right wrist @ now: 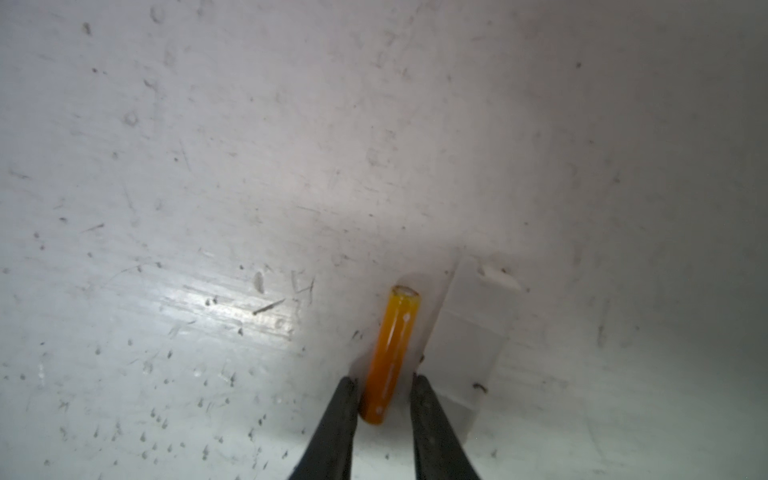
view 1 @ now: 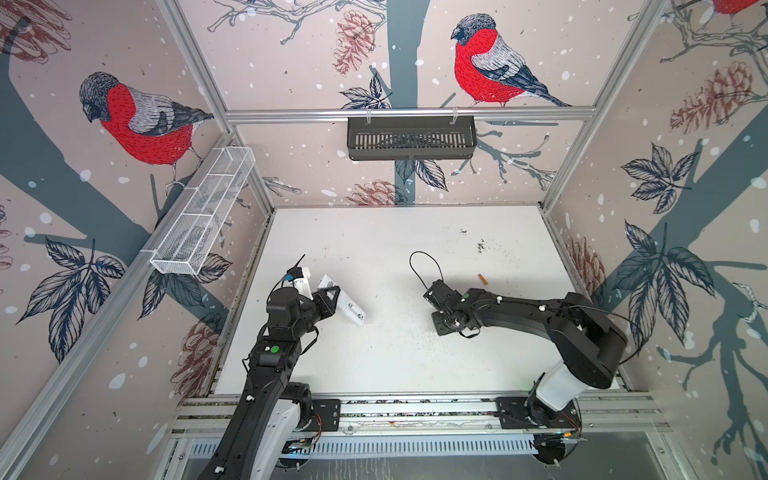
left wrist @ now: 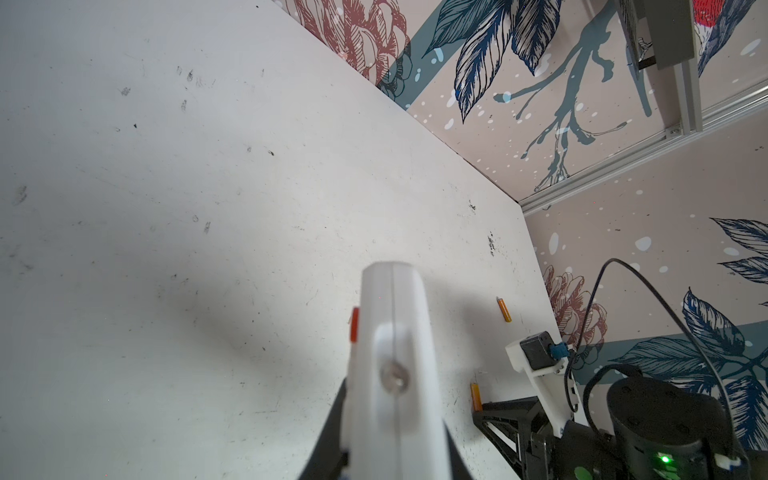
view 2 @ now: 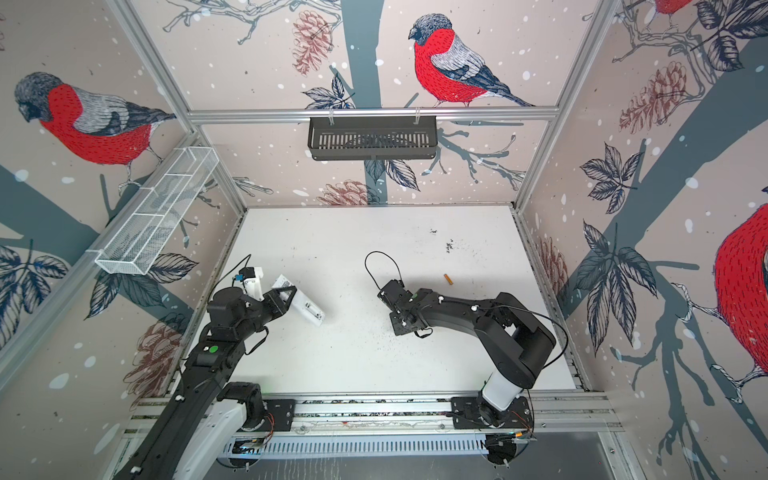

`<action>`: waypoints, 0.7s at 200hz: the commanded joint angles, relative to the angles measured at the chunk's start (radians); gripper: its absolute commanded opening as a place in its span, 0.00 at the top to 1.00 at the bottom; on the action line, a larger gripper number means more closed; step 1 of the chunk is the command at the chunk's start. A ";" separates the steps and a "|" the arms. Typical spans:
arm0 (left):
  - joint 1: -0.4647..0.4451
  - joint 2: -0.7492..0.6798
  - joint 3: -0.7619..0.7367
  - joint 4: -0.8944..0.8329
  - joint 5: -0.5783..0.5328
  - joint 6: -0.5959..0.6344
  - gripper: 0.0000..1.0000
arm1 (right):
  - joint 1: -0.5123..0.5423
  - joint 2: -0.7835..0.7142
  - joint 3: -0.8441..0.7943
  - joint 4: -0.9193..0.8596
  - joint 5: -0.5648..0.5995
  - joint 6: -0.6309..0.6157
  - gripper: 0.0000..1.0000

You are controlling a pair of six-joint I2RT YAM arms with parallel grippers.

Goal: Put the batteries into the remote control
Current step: 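Close the right gripper on the orange battery and lift it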

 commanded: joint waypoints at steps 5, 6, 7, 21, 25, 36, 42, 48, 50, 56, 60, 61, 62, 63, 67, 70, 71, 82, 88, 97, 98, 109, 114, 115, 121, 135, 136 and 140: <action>0.002 0.002 -0.001 0.035 0.011 0.009 1.00 | 0.013 0.009 0.010 -0.040 0.024 0.021 0.73; 0.002 0.002 -0.001 0.035 0.012 0.009 1.00 | 0.013 0.009 0.010 -0.039 0.025 0.022 0.73; 0.002 0.001 -0.001 0.036 0.012 0.010 1.00 | 0.014 0.010 0.010 -0.038 0.025 0.022 0.73; 0.003 0.000 -0.001 0.037 0.012 0.010 1.00 | 0.024 0.021 0.023 -0.050 0.048 0.026 0.73; 0.003 0.001 -0.002 0.037 0.011 0.010 1.00 | 0.027 0.026 0.027 -0.054 0.054 0.025 0.73; 0.002 0.002 -0.002 0.038 0.011 0.010 1.00 | 0.035 0.042 0.041 -0.072 0.083 0.029 0.74; 0.002 0.003 -0.001 0.039 0.013 0.010 1.00 | 0.041 0.051 0.055 -0.085 0.104 0.029 0.73; 0.002 0.004 -0.001 0.039 0.013 0.010 1.00 | 0.048 0.062 0.067 -0.100 0.122 0.031 0.73; 0.002 0.004 -0.001 0.040 0.013 0.010 1.00 | 0.050 0.064 0.073 -0.104 0.128 0.032 0.73; 0.002 0.004 -0.002 0.040 0.013 0.010 1.00 | 0.055 0.070 0.085 -0.115 0.140 0.032 0.73; 0.002 0.003 -0.001 0.039 0.012 0.010 1.00 | 0.059 0.072 0.092 -0.119 0.146 0.030 0.73; 0.002 0.003 -0.001 0.040 0.012 0.010 1.00 | 0.061 0.072 0.093 -0.120 0.147 0.030 0.73; 0.002 0.003 -0.001 0.040 0.012 0.010 1.00 | 0.062 0.072 0.095 -0.120 0.148 0.029 0.73; 0.002 0.004 -0.001 0.040 0.013 0.010 1.00 | 0.063 0.072 0.096 -0.120 0.148 0.029 0.72; 0.002 0.005 -0.002 0.042 0.013 0.010 1.00 | 0.066 0.070 0.102 -0.122 0.151 0.028 0.72; 0.002 0.005 -0.002 0.042 0.013 0.010 1.00 | 0.067 0.070 0.107 -0.124 0.153 0.028 0.72; 0.002 0.005 -0.002 0.041 0.013 0.010 1.00 | 0.068 0.070 0.108 -0.124 0.153 0.028 0.72; 0.003 0.006 -0.001 0.041 0.012 0.011 1.00 | 0.071 0.068 0.123 -0.129 0.156 0.026 0.72; 0.002 0.005 -0.001 0.041 0.013 0.011 1.00 | 0.071 0.068 0.129 -0.135 0.159 0.028 0.71; 0.002 0.005 -0.001 0.041 0.012 0.012 1.00 | 0.072 0.069 0.134 -0.138 0.160 0.026 0.71; 0.002 0.006 -0.002 0.041 0.013 0.011 1.00 | 0.073 0.069 0.134 -0.138 0.160 0.025 0.71; 0.002 0.005 -0.001 0.041 0.013 0.011 1.00 | 0.071 0.070 0.135 -0.133 0.161 0.023 0.70; 0.002 0.005 -0.001 0.042 0.013 0.011 1.00 | 0.069 0.071 0.133 -0.129 0.156 0.021 0.70; 0.002 0.005 -0.001 0.043 0.013 0.010 1.00 | 0.069 0.071 0.132 -0.128 0.156 0.020 0.70; 0.003 0.006 -0.001 0.041 0.013 0.011 1.00 | 0.067 0.075 0.130 -0.121 0.146 0.015 0.70; 0.002 0.005 0.000 0.041 0.013 0.011 1.00 | 0.060 0.083 0.120 -0.104 0.133 0.010 0.70; 0.002 0.005 0.000 0.041 0.013 0.011 1.00 | 0.059 0.083 0.120 -0.104 0.132 0.009 0.70; 0.002 0.005 0.000 0.040 0.014 0.010 1.00 | 0.058 0.084 0.118 -0.098 0.129 0.007 0.70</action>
